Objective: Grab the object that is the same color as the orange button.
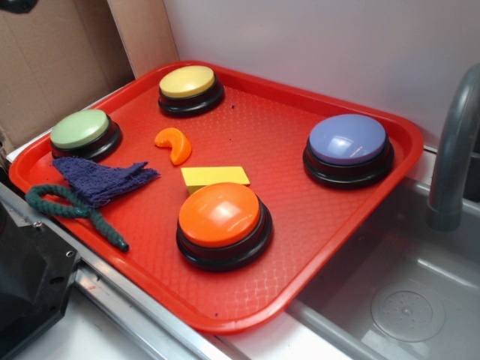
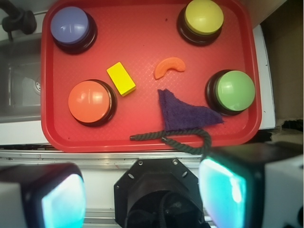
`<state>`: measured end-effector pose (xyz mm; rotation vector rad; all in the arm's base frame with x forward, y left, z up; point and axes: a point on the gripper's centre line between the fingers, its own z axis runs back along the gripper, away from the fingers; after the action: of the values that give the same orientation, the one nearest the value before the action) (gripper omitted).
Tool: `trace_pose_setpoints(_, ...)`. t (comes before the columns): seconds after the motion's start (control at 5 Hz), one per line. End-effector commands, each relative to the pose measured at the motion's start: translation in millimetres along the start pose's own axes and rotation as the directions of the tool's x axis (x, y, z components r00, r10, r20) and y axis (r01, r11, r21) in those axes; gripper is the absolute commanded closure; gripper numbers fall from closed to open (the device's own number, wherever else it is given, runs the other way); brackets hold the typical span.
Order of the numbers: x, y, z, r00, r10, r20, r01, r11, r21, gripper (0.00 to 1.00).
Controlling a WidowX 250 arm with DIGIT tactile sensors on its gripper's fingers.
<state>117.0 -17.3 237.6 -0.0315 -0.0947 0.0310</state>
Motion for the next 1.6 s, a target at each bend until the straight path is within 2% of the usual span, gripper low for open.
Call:
trace_pose_setpoints(0.0,0.0,0.0,0.0,1.000,0.000,0.000,0.000,1.000,0.000,0.00)
trace_pose_setpoints(0.2,15.0,5.3,-21.3,0.975,0.218,0.049,-0.218,0.976,0.004,0.00)
trace_pose_setpoints(0.4,27.1,11.8,-46.6,0.908,0.414,0.067,-0.414,0.910,-0.012,0.00)
trace_pose_setpoints(0.6,44.9,16.4,-78.8,0.823,0.552,0.135,-0.555,0.832,-0.016,0.00)
trace_pose_setpoints(0.8,69.6,24.7,-128.8,0.737,0.649,0.189,-0.657,0.753,-0.027,0.00)
trace_pose_setpoints(1.0,88.9,36.6,-160.5,0.680,0.697,0.225,-0.716,0.699,-0.001,0.00)
trace_pose_setpoints(1.2,99.6,45.8,-188.9,0.683,0.708,0.181,-0.723,0.691,0.026,0.00)
trace_pose_setpoints(1.4,107.4,54.0,-209.3,0.656,0.716,0.239,-0.744,0.666,0.048,0.00)
